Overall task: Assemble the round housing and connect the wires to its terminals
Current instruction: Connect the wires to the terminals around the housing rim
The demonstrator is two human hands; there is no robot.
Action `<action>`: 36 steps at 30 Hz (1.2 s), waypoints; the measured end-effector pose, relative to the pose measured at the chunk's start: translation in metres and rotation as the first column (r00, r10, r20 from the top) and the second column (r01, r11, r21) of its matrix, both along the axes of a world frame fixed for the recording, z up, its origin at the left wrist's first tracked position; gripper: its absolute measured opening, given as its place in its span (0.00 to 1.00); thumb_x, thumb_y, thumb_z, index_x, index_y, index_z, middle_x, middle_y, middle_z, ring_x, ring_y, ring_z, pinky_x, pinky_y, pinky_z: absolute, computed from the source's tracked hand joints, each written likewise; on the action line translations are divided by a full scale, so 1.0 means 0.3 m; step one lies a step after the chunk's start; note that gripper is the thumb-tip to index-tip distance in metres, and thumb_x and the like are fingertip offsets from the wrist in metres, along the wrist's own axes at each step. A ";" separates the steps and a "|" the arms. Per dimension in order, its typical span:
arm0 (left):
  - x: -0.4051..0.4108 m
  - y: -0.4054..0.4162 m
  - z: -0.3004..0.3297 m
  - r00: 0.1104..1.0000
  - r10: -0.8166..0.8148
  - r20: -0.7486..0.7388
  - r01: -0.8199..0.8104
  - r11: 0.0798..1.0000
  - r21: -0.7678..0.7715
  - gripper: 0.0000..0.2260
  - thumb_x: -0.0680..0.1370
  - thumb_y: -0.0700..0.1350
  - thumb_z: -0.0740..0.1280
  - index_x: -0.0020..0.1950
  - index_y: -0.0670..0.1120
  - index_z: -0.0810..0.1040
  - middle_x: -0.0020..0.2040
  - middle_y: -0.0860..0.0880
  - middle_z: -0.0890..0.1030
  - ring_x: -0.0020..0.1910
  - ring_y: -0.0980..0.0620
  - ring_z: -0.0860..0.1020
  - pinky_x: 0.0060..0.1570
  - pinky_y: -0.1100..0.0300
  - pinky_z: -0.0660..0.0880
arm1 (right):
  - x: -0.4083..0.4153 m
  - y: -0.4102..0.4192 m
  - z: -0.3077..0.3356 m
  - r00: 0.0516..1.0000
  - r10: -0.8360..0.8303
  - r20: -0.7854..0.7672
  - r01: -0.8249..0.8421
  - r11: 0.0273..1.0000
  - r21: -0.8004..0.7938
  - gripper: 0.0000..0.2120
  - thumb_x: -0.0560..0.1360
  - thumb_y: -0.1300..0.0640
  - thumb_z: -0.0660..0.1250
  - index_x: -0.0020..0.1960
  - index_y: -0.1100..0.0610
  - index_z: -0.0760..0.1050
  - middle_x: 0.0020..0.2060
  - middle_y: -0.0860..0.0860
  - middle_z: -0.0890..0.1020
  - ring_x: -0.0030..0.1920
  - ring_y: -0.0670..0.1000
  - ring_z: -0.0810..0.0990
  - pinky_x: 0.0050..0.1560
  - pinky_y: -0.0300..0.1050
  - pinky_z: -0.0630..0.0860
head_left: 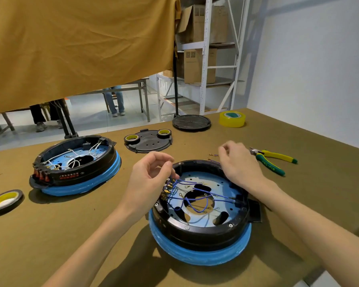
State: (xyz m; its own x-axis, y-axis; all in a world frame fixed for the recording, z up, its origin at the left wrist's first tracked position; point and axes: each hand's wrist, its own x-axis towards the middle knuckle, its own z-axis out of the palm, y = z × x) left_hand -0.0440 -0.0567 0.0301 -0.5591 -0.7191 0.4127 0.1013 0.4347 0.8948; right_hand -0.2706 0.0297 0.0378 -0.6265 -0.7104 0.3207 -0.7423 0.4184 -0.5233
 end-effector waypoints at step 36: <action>-0.238 -0.015 0.029 0.740 -0.162 0.652 0.429 0.861 -0.273 0.03 0.78 0.50 0.74 0.49 0.56 0.88 0.38 0.61 0.84 0.36 0.62 0.79 0.37 0.69 0.75 | -0.011 -0.102 -0.098 0.950 0.141 0.279 -0.124 0.989 -0.080 0.30 0.86 0.49 0.50 0.42 0.63 0.84 0.39 0.52 0.82 0.42 0.52 0.79 0.48 0.45 0.67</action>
